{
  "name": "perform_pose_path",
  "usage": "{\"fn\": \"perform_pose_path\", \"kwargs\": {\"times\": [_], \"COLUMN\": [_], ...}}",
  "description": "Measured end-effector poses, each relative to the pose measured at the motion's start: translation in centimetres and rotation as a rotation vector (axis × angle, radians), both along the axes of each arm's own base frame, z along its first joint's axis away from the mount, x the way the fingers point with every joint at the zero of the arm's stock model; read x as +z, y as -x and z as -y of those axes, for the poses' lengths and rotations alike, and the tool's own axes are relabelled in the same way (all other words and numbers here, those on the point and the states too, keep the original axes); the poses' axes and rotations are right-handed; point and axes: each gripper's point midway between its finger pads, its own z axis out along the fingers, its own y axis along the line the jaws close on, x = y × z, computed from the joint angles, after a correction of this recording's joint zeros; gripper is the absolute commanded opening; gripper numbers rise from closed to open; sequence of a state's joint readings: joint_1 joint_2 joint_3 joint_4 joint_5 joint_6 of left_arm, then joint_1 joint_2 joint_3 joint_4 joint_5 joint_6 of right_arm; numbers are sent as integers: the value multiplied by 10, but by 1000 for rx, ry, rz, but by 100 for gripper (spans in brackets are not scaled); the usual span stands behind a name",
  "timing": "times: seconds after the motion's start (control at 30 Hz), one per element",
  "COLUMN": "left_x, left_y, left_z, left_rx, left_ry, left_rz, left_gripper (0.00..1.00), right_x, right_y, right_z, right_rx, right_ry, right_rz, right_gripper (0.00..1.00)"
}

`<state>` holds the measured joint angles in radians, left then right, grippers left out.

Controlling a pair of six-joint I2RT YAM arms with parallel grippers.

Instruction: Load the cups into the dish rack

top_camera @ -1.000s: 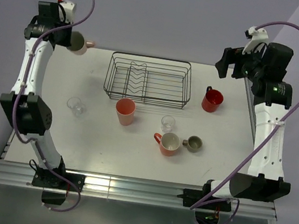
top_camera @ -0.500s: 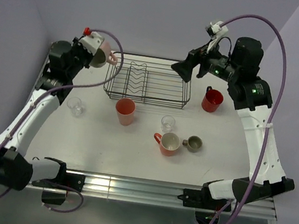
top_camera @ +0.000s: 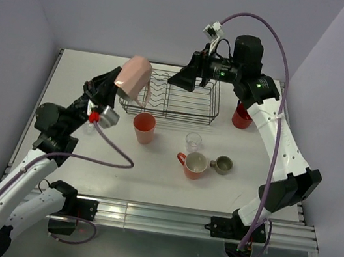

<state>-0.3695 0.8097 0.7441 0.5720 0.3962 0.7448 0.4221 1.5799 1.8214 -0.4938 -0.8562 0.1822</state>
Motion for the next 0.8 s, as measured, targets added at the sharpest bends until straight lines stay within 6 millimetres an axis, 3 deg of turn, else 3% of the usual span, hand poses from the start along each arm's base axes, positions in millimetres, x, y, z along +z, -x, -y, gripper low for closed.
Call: {"fn": "perform_pose_path", "kwargs": {"times": [0.17, 0.3, 0.53, 0.7, 0.8], "left_x": [-2, -10, -7, -2, 2], "left_y": [31, 37, 41, 44, 47], "left_z": [21, 31, 41, 41, 41], "left_rx": [-76, -98, -109, -108, -110], "left_ry": [-90, -140, -157, -144, -135], "left_rz": [147, 192, 249, 273, 286], "left_gripper": [0, 0, 0, 0, 0], "right_x": [8, 9, -29, -56, -60], "right_y": [20, 44, 73, 75, 78], "right_z": [-16, -32, -54, -54, -54], "right_rx": [103, 205, 314, 320, 333], "right_ry": [-48, -62, -14, 15, 8], "right_rz": [-26, -33, -86, -139, -139], "right_gripper": [98, 97, 96, 90, 86]}}
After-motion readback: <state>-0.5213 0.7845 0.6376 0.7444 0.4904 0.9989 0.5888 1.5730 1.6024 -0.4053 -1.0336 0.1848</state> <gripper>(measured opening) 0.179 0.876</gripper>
